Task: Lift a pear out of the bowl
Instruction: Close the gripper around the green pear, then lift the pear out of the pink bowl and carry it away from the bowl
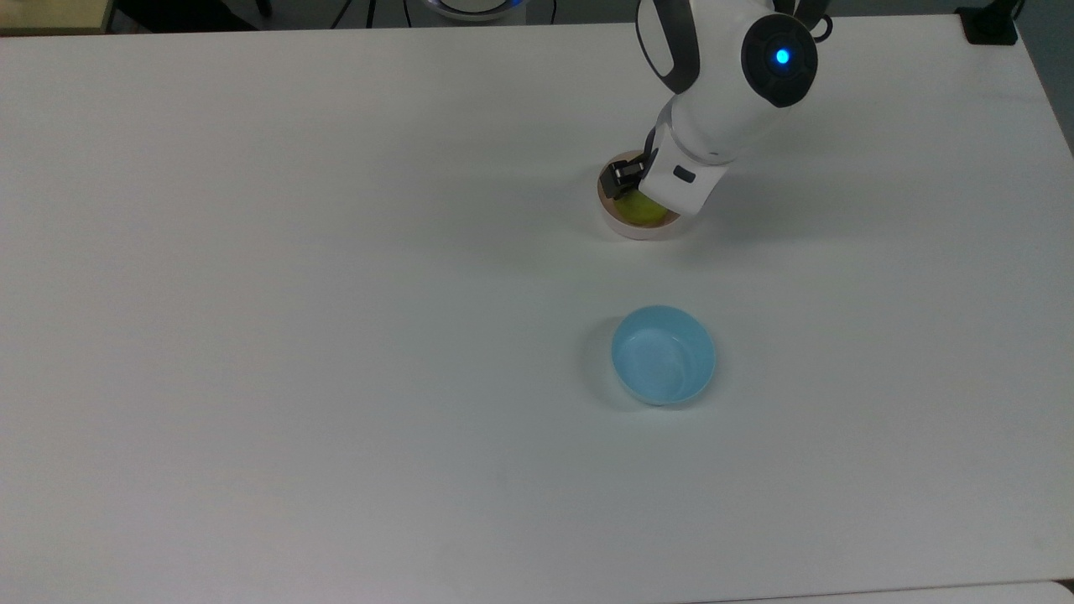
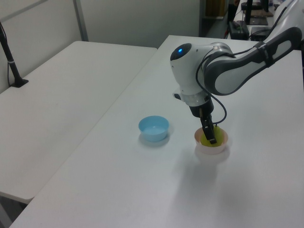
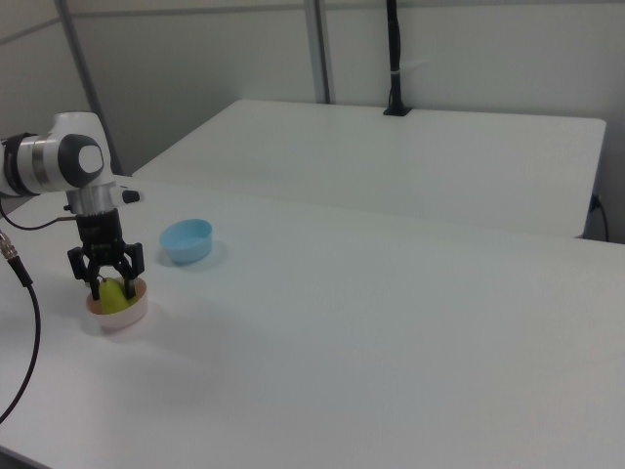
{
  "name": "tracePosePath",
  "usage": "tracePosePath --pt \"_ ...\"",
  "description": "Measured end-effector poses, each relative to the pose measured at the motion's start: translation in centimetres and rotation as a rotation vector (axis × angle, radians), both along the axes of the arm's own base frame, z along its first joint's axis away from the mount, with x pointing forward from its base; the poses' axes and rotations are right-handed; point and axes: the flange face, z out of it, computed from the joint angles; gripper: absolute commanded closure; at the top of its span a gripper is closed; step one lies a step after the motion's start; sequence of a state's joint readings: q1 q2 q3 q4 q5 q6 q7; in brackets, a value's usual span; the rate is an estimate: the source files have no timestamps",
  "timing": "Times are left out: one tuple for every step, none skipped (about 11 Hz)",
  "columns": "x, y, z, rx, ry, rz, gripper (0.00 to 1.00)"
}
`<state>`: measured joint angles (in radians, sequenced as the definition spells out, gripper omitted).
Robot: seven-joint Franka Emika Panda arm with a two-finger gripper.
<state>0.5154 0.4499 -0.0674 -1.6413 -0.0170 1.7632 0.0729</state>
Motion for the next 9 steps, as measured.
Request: tracePosePath --pt "-0.1 0.1 -0.5 -0.005 0.006 -0.001 0.39" --pt "-0.1 0.2 -0.8 -0.008 0.009 -0.003 0.58" --pt "-0.1 0.2 -0.8 -0.01 0.008 -0.003 0.71" --pt "0.0 0.2 -0.6 -0.01 0.002 -0.004 0.78" --pt "0.0 0.2 -0.6 -0.01 0.001 -0.004 0.8" --pt "0.1 0.2 -0.5 -0.009 -0.001 -0.006 0.8" --pt "0.2 0.2 -0.1 -0.006 -0.007 -0.008 0.8" --pt "0.4 0.1 1.0 0.002 -0.022 -0.011 0.8" --pt "0.4 -0.3 2.7 0.008 -0.033 -0.017 0.8"
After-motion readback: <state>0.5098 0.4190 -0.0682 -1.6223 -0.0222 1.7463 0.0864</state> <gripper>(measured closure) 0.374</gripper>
